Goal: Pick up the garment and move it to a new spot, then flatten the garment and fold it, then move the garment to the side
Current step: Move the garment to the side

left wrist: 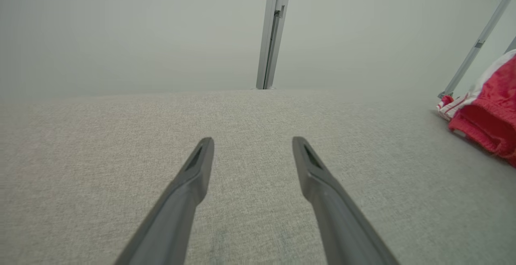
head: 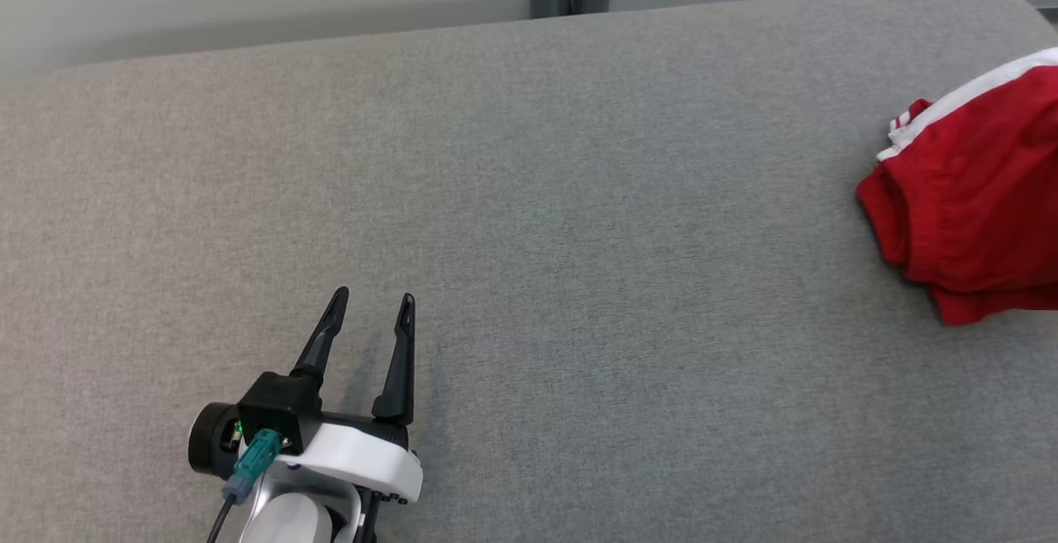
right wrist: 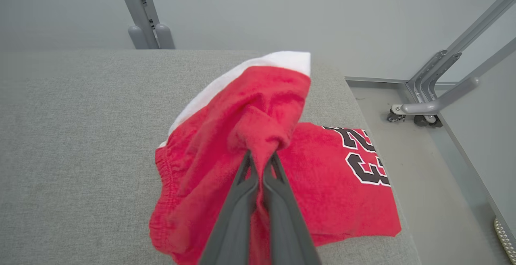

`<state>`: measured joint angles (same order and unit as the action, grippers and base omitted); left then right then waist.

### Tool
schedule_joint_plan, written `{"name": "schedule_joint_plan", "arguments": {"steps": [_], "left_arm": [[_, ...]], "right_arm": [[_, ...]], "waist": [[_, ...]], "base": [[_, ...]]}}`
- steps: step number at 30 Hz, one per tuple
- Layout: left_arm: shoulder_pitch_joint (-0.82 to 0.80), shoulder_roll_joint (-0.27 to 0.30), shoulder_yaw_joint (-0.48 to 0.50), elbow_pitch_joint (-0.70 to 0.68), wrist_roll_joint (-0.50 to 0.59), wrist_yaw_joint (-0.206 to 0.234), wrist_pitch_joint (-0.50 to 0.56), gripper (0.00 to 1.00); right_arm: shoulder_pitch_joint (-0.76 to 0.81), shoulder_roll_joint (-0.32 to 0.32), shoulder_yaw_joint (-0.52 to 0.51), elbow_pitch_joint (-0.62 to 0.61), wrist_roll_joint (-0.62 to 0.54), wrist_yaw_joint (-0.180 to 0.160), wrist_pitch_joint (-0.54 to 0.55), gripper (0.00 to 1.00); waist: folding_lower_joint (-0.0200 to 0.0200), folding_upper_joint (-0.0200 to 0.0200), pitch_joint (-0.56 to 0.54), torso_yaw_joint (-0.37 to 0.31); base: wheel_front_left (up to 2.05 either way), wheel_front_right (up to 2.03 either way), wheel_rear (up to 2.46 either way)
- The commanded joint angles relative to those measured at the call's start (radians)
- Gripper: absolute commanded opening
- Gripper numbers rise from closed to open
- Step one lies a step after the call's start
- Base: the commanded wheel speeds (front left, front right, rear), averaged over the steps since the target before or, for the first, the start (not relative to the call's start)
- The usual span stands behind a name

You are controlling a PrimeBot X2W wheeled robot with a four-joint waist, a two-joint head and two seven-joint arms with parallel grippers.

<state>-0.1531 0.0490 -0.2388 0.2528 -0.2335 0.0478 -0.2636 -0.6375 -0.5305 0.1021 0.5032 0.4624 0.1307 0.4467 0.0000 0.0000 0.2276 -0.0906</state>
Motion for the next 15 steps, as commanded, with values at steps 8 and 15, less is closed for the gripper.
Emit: {"name": "schedule_joint_plan", "arguments": {"steps": [8, 15], "left_arm": [[-0.034, 0.004, 0.013, -0.01, 0.02, -0.008, -0.001, 1.0], [-0.053, 0.004, 0.01, -0.017, 0.026, -0.011, -0.001, 1.0]], "right_arm": [[-0.064, -0.065, -0.019, 0.122, -0.078, 0.0, -0.066, 0.0], [-0.129, -0.098, -0.039, 0.243, -0.158, 0.0, -0.137, 0.0]], "waist": [[0.0, 0.0, 0.058, 0.04], [0.0, 0.0, 0.1, 0.063]], "base": [[0.0, 0.0, 0.0], [0.0, 0.0, 0.0]]}}
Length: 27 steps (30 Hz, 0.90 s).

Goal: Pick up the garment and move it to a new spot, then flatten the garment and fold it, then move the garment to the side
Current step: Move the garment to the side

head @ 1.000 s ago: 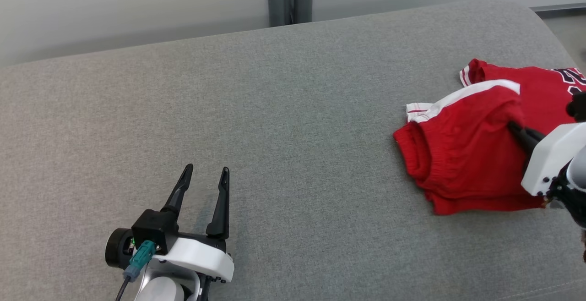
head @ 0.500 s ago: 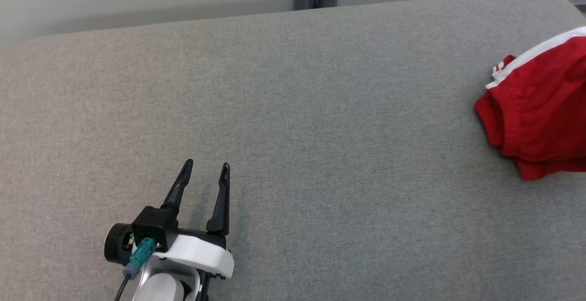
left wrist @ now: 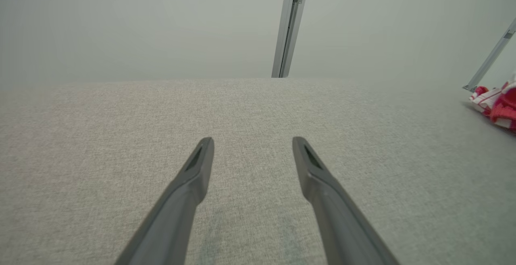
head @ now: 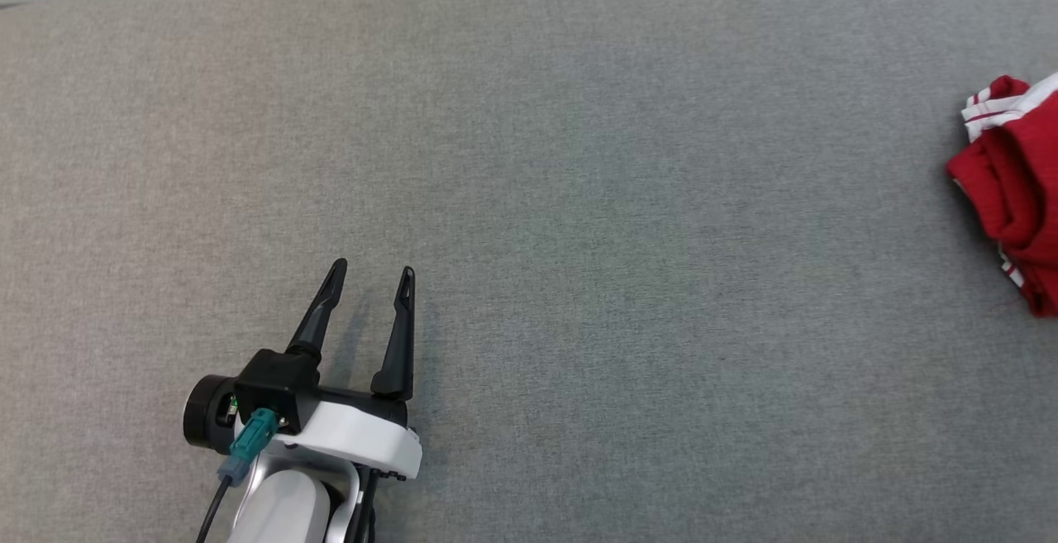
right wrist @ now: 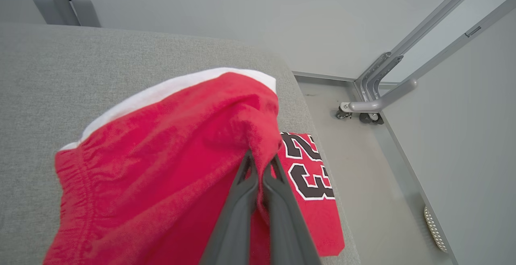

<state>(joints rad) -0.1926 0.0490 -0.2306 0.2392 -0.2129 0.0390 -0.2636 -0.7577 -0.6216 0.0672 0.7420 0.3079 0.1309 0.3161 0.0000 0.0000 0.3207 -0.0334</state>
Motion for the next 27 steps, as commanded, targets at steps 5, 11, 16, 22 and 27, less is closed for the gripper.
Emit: {"name": "schedule_joint_plan", "arguments": {"steps": [5, 11, 16, 22, 27], "left_arm": [[-0.027, 0.004, -0.002, -0.005, 0.006, 0.003, -0.001, 1.0], [-0.03, 0.004, 0.0, -0.005, 0.011, 0.005, -0.001, 1.0], [-0.036, 0.004, -0.002, -0.003, 0.015, 0.003, -0.001, 1.0], [-0.037, 0.004, 0.005, -0.001, 0.023, 0.005, -0.001, 1.0], [-0.039, 0.004, 0.006, 0.003, 0.027, 0.002, -0.001, 1.0]], "right_arm": [[-0.045, -0.017, -0.035, 0.09, -0.065, 0.0, -0.045, 0.0], [-0.079, -0.022, -0.06, 0.166, -0.151, 0.0, -0.109, 0.05], [-0.096, -0.004, -0.088, 0.231, -0.209, 0.0, -0.136, 0.85], [-0.113, 0.017, -0.133, 0.277, -0.27, 0.0, -0.21, 1.0], [-0.127, 0.04, -0.161, 0.327, -0.297, 0.0, -0.222, 1.0]], "waist": [[0.0, 0.0, 0.025, 0.02], [0.0, 0.0, 0.04, 0.029], [0.0, 0.0, 0.047, 0.033], [0.0, 0.0, 0.05, 0.029], [0.0, 0.0, 0.045, 0.022]], "base": [[0.0, 0.0, 0.0], [0.0, 0.0, 0.0], [0.0, 0.0, 0.0], [0.0, 0.0, 0.0], [0.0, 0.0, 0.0]]}}
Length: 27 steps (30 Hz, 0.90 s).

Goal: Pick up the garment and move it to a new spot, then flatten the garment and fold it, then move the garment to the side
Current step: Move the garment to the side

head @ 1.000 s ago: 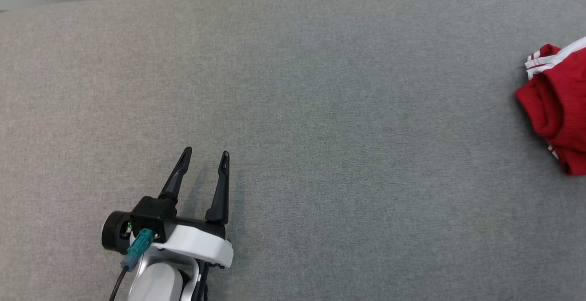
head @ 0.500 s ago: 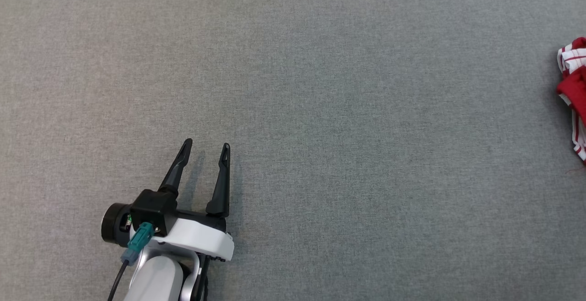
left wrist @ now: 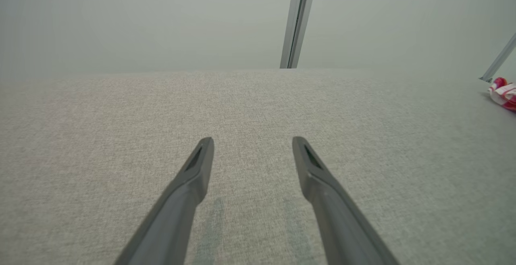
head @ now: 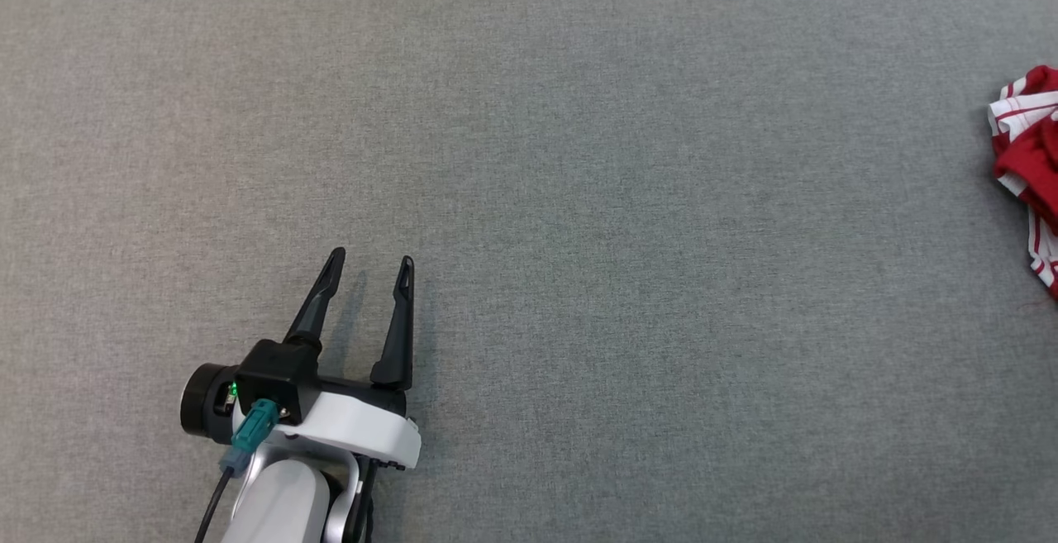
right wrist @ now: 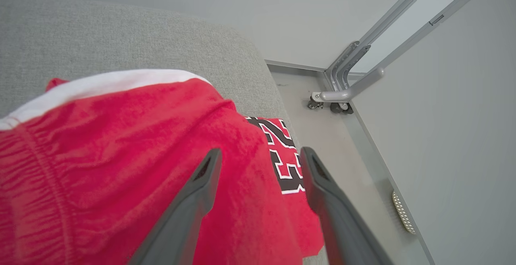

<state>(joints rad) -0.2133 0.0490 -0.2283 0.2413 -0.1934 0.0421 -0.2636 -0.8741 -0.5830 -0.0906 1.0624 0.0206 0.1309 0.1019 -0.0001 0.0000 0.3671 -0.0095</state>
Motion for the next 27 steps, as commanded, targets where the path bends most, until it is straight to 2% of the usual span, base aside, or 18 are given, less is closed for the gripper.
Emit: {"name": "schedule_joint_plan", "arguments": {"steps": [1, 7, 14, 18, 27], "left_arm": [[-0.018, 0.004, 0.003, 0.002, 0.007, -0.001, -0.001, 1.0], [-0.017, 0.004, 0.0, 0.004, 0.008, -0.003, -0.001, 1.0], [-0.027, 0.004, 0.011, 0.01, 0.009, -0.007, -0.001, 1.0], [-0.024, 0.004, 0.035, 0.001, -0.017, 0.017, -0.001, 1.0], [0.022, 0.004, 0.05, 0.018, -0.071, 0.03, -0.001, 1.0]], "right_arm": [[-0.011, 0.006, -0.007, 0.013, -0.011, 0.0, -0.011, 1.0], [-0.013, 0.022, -0.025, 0.038, -0.021, 0.0, -0.044, 1.0], [-0.018, 0.066, -0.026, 0.031, 0.0, 0.0, -0.138, 1.0], [-0.01, 0.098, -0.002, 0.014, 0.011, 0.0, -0.198, 1.0], [0.059, 0.2, 0.067, -0.058, 0.08, 0.0, -0.312, 1.0]], "waist": [[0.0001, 0.0, -0.003, -0.003], [0.0001, 0.0, -0.015, -0.008], [0.0001, 0.0, -0.062, -0.019], [0.0001, 0.0, -0.103, -0.027], [0.0001, 0.0, -0.219, -0.024]], "base": [[0.0, 0.0, 0.0], [0.0, 0.0, 0.0], [0.0, 0.0, 0.0], [0.0, 0.0, 0.0], [0.0, 0.0, 0.0]]}}
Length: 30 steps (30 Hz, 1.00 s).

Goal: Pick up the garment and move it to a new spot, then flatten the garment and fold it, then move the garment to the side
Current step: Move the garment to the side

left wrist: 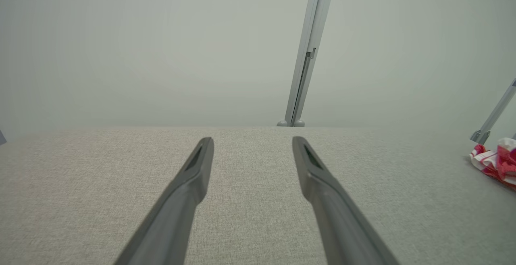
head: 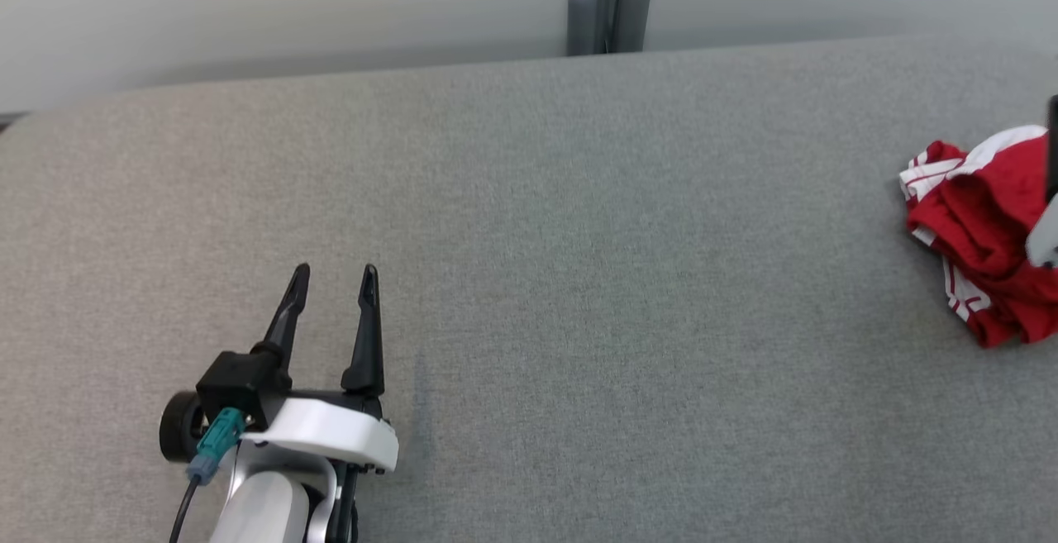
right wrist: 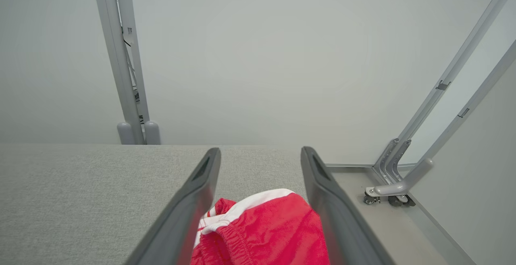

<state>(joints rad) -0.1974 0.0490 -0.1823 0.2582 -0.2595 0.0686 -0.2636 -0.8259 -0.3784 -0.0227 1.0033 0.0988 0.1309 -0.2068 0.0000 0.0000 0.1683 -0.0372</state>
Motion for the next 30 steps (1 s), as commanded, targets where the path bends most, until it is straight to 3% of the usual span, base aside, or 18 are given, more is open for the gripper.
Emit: {"name": "schedule_joint_plan", "arguments": {"steps": [1, 7, 15, 20, 25, 30], "left_arm": [[0.012, 0.004, 0.004, 0.004, -0.011, 0.004, -0.001, 1.0], [0.047, 0.004, 0.006, 0.04, -0.039, 0.012, -0.001, 1.0], [0.089, 0.004, 0.006, 0.064, -0.043, 0.021, -0.001, 1.0], [0.111, 0.004, 0.002, 0.055, -0.033, 0.023, -0.001, 1.0], [0.13, 0.004, 0.004, 0.05, -0.03, 0.028, -0.001, 1.0], [0.141, 0.004, 0.009, 0.042, -0.031, 0.033, -0.001, 1.0]], "right_arm": [[0.026, 0.01, 0.005, -0.014, 0.011, 0.0, -0.013, 1.0], [0.129, 0.077, 0.0, -0.115, 0.042, 0.0, -0.039, 1.0], [0.349, 0.233, -0.068, -0.328, -0.03, 0.0, -0.051, 1.0], [0.48, 0.298, -0.111, -0.467, -0.067, 0.0, -0.043, 1.0], [0.571, 0.322, -0.097, -0.572, -0.074, 0.0, -0.03, 1.0], [0.662, 0.324, -0.016, -0.677, 0.032, 0.0, -0.024, 1.0]], "waist": [[0.0, 0.0, -0.032, 0.006], [0.0, 0.0, -0.094, 0.024], [0.0, 0.0, -0.152, 0.054], [0.0, 0.0, -0.168, 0.065], [0.0, 0.0, -0.173, 0.065], [0.0, 0.0, -0.173, 0.063]], "base": [[0.0, 0.0, 0.0], [0.0, 0.0, 0.0], [0.0, 0.0, 0.0], [0.0, 0.0, 0.0], [0.0, 0.0, 0.0], [0.0, 0.0, 0.0]]}}
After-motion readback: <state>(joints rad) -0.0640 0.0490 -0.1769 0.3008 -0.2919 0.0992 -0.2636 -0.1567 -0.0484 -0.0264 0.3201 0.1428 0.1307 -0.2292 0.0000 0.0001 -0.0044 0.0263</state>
